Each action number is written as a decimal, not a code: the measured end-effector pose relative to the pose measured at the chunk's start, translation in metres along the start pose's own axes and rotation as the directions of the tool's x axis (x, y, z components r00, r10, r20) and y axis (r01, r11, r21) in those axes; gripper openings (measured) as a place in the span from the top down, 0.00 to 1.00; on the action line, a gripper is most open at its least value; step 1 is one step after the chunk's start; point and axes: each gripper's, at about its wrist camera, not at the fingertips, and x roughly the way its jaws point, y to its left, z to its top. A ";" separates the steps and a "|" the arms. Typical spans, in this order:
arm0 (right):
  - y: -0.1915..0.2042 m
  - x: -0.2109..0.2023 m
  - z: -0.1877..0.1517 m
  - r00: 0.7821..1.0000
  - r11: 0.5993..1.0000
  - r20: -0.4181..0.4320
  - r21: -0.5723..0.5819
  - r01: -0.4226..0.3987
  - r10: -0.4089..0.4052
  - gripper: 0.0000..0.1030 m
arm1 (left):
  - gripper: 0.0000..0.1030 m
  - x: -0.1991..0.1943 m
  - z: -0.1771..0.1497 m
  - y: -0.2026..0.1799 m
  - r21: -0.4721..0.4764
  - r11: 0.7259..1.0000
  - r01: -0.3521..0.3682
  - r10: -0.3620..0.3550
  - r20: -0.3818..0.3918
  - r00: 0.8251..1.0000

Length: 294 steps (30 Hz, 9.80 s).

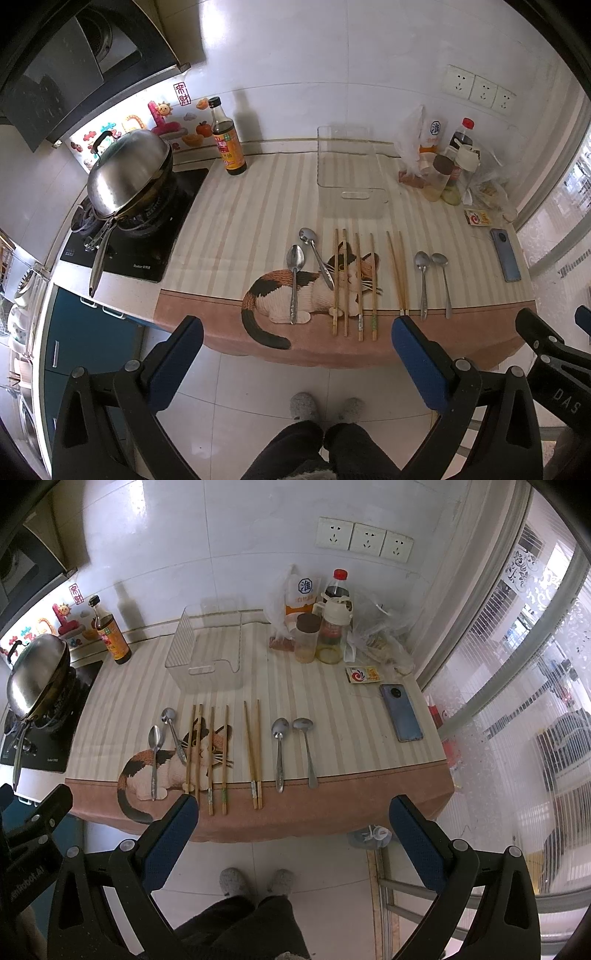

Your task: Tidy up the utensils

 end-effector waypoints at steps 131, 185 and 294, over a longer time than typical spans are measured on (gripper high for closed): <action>0.062 0.371 0.021 0.859 0.998 -0.509 0.013 -0.056 0.055 0.92 | 0.91 0.333 0.065 -0.040 0.013 0.992 0.124 -0.100 -0.516 0.851; 0.064 0.253 0.252 0.922 0.930 -0.123 0.082 -0.359 0.367 0.93 | 0.96 0.211 0.323 -0.029 -0.040 0.983 0.179 -0.182 -0.093 0.979; 0.070 0.354 0.015 0.867 0.982 -0.487 -0.090 -0.167 0.103 0.93 | 0.96 0.330 0.109 -0.073 0.067 0.993 0.101 -0.061 -0.444 0.894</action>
